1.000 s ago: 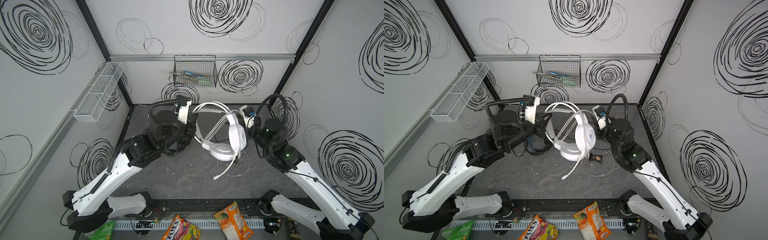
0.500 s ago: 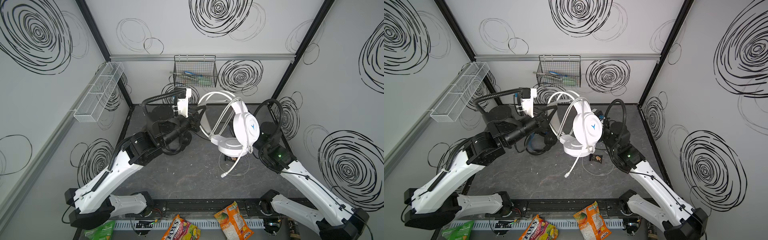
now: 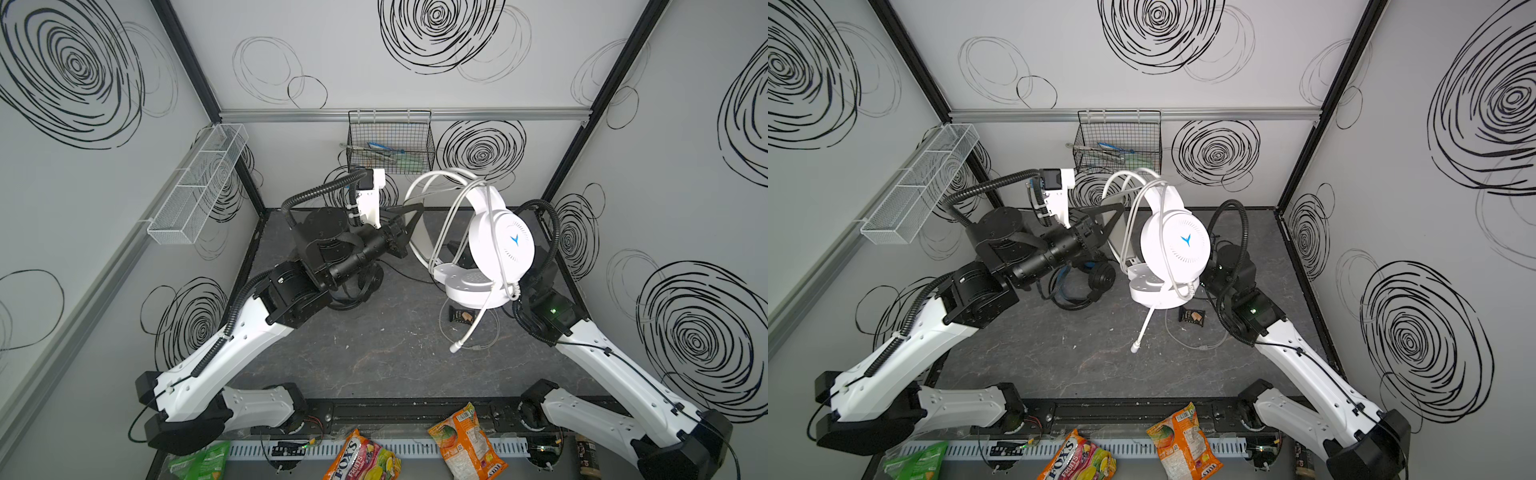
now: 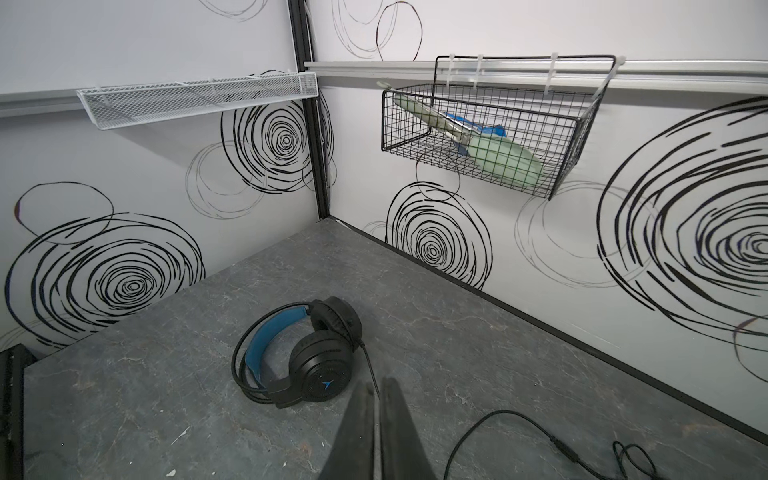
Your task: Wrap the headphones
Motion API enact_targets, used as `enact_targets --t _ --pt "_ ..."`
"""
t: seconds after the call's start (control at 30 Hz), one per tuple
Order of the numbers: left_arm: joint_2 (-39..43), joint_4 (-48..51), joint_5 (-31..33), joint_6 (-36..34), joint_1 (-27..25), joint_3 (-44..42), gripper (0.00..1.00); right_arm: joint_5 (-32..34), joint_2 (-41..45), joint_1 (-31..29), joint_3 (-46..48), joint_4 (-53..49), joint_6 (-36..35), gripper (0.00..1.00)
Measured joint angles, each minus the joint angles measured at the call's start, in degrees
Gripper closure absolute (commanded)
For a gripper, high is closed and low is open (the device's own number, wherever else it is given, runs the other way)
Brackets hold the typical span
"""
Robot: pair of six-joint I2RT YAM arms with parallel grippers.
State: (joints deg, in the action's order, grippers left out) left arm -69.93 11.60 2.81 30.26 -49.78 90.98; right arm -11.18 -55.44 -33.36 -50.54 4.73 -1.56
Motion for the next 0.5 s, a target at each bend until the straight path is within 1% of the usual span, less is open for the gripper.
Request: enact_targets --t 0.13,0.23,0.4,0.5 --pt "-1.01 -1.42 1.92 0.22 -0.5 1.55 1.0 -0.79 0.15 -0.13 1.84 0.31 1.4 0.86" --pt "-2.34 -2.62 4.39 0.15 -2.01 3.39 1.0 -1.53 0.42 -0.15 3.3 1.07 2.27 0.86" --pt "-3.91 -3.98 7.34 0.2 -4.79 5.49 1.0 -3.65 0.2 -0.28 5.81 3.21 4.42 0.88" --pt "-4.5 -4.52 9.38 0.42 -5.31 6.58 1.0 -5.35 -0.48 -0.55 6.36 4.57 5.7 0.9"
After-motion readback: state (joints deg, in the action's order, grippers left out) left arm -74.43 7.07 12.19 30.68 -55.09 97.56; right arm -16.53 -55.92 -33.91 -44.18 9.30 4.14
